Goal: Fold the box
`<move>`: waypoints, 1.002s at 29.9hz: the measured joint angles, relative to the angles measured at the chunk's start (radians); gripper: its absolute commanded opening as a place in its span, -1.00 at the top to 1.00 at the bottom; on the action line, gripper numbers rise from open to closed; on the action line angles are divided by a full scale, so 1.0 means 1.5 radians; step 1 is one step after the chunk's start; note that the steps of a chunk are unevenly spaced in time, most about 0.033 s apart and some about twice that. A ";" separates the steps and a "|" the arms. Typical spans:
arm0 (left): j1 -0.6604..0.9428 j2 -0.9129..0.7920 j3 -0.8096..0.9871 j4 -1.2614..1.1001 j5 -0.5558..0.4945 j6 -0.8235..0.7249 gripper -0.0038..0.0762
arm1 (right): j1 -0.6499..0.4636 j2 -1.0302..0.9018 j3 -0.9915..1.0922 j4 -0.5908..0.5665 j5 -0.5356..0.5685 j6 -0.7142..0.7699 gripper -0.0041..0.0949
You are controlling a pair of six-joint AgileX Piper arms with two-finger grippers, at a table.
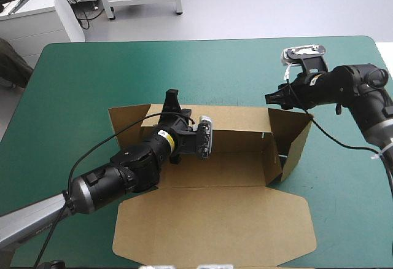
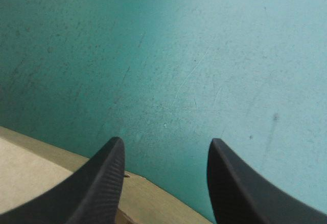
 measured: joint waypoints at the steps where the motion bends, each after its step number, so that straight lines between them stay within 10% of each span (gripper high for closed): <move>1: 0.000 0.000 0.002 0.004 -0.002 -0.003 0.93 | 0.000 0.006 0.000 0.003 0.000 -0.009 0.03; 20: -0.002 0.001 0.007 0.041 -0.006 -0.042 0.93 | -0.001 0.017 0.009 -0.016 0.164 -0.076 0.13; 30: -0.002 0.001 0.009 0.044 -0.009 -0.042 0.93 | 0.000 -0.096 0.160 0.042 0.114 -0.102 0.13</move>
